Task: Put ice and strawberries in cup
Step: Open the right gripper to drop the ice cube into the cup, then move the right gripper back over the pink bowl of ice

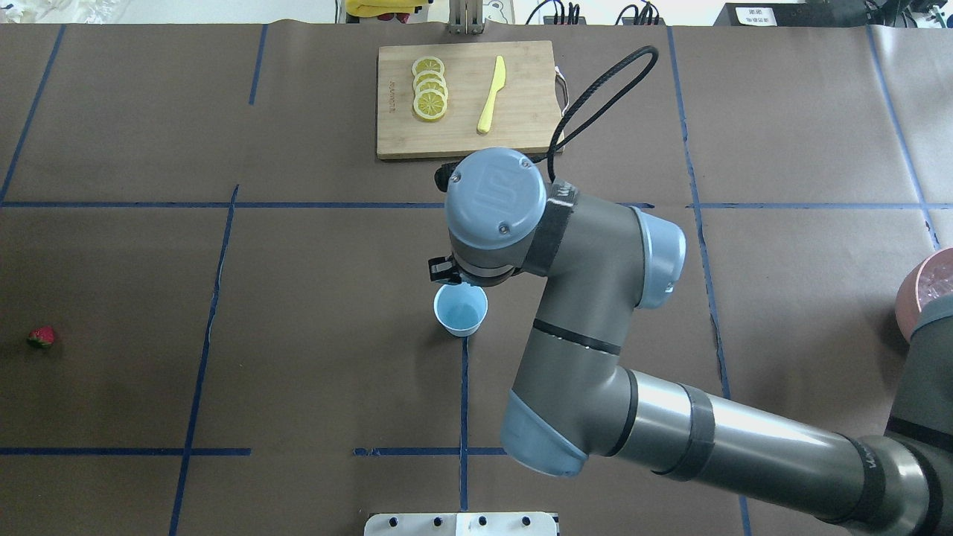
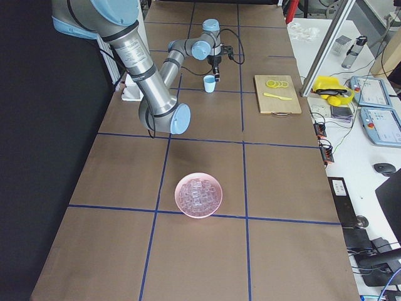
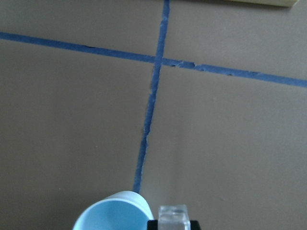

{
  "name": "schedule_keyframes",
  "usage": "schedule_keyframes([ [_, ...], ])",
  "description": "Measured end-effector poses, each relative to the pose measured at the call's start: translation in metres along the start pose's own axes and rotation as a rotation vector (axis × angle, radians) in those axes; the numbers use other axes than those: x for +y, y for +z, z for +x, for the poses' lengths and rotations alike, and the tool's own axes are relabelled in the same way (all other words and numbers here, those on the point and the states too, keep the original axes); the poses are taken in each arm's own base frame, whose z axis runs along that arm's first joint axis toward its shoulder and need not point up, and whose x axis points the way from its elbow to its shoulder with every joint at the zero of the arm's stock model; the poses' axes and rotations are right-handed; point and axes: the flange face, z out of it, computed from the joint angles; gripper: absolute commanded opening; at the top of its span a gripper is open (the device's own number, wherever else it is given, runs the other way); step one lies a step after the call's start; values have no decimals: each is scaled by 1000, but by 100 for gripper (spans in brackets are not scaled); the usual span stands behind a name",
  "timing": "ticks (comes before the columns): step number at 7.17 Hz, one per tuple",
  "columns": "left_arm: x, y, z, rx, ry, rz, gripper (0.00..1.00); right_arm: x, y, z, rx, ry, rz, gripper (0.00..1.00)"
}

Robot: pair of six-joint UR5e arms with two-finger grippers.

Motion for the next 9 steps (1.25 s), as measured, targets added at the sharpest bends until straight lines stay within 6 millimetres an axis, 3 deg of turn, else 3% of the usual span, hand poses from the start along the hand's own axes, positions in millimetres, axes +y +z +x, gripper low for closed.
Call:
schedule_keyframes([
  [1,0,0,0,0,0,0,100,8,6,-15,8,-4,-3,9],
  [2,1,1,0,0,-1,-1,100,13,10,-23,13,-9,-3,64],
  [3,1,1,0,1,-1,-2,100,16,12,-25,16,-11,-4,97],
  [9,0,1,0,0,1,-2,100,18,10,-27,12,-12,-6,98],
])
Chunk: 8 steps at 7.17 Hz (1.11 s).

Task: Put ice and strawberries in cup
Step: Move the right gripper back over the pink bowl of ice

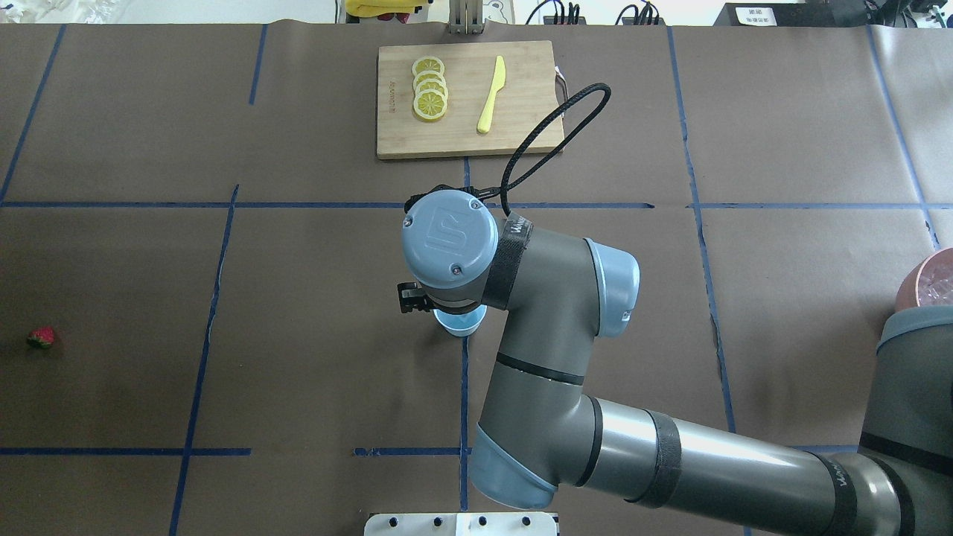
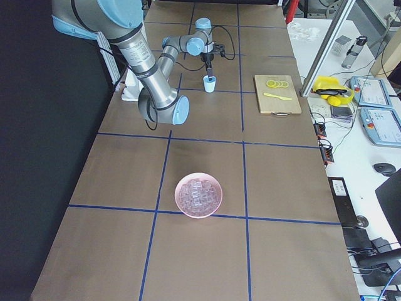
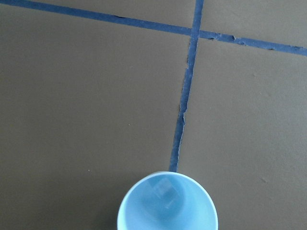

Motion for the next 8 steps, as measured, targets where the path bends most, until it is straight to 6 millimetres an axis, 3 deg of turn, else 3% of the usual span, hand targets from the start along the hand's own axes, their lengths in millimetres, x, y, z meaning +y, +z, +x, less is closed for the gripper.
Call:
schedule_keyframes([
  [2,1,0,0,1,-1,-1,100,-13,-7,14,-8,9,0,99],
  [3,2,2,-1,2,-4,-4,100,-29,-12,45,-15,-2,-14,99],
  [4,3,3,-2,2,-7,-6,100,-45,-23,94,-28,-47,-27,99],
  [6,4,4,-3,3,-10,-8,100,-64,-47,235,-45,-202,-56,99],
  [8,5,3,-2,3,-8,-7,100,-66,-54,378,-14,-381,-97,99],
])
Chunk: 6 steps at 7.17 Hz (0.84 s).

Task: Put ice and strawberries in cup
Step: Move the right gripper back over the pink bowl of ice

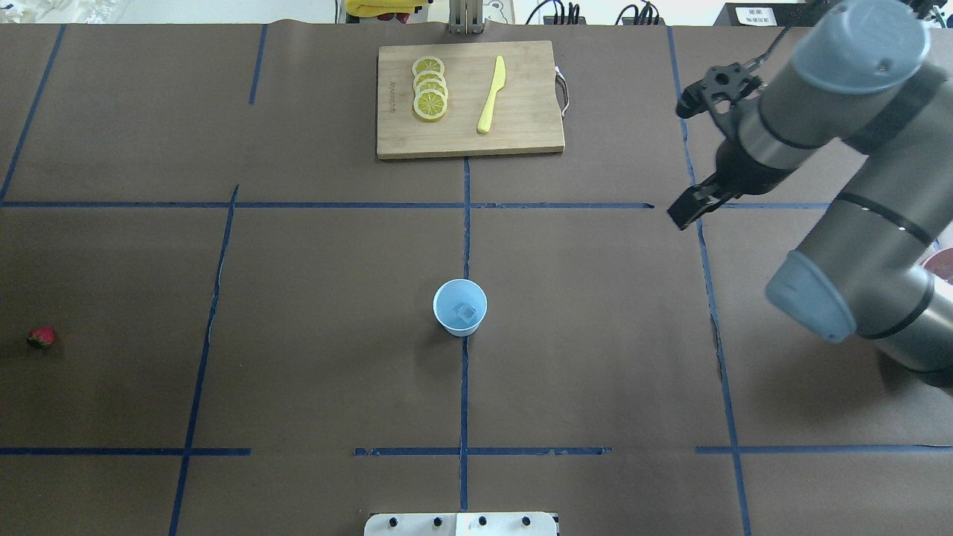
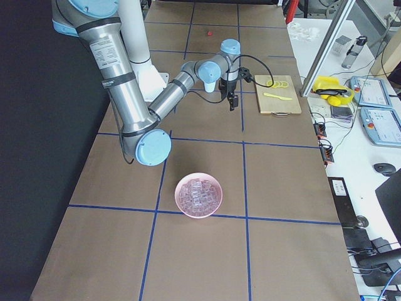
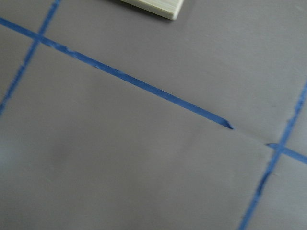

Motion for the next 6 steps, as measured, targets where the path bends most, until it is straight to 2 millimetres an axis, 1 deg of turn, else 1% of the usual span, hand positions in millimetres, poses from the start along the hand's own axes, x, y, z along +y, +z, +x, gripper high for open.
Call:
schedule_keyframes([
  [1,0,0,0,0,1,1,100,29,-3,57,3,-67,-25,99],
  [2,0,0,1,1,2,2,100,61,-6,105,2,-136,-43,99],
  [3,0,0,1,1,3,2,100,96,-4,142,1,-208,-52,99],
  [4,0,-1,1,1,3,2,100,129,1,170,-1,-279,-53,99],
  [5,0,-1,1,1,3,2,100,161,6,191,-4,-359,-55,99],
  [6,0,-1,1,1,3,2,100,188,11,206,-10,-440,-67,99],
])
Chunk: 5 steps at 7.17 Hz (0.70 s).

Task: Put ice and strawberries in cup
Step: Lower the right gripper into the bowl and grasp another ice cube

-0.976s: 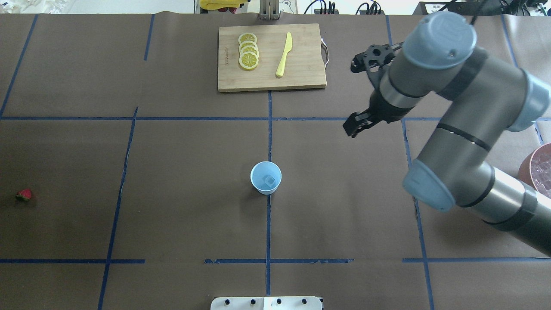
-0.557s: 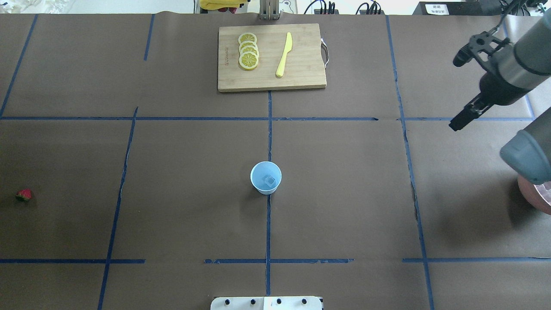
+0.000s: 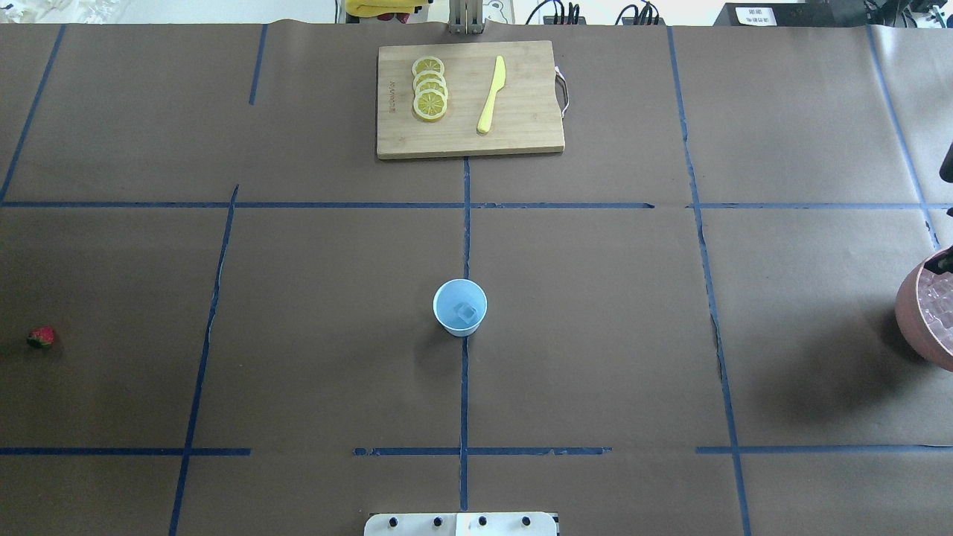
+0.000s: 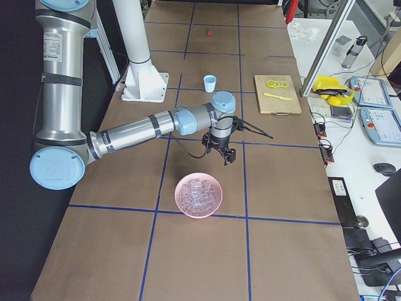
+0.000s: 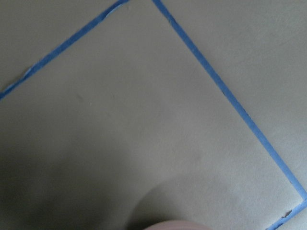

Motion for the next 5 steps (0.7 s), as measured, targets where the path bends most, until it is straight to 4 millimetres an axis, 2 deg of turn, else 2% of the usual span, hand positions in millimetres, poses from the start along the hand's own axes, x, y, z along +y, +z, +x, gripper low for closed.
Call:
schedule_keyframes([
  [2,0,0,0,0,0,0,100,43,14,-1,-20,-113,-32,99],
  [5,0,0,0,0,-1,0,100,85,47,5,-13,-153,-24,98],
])
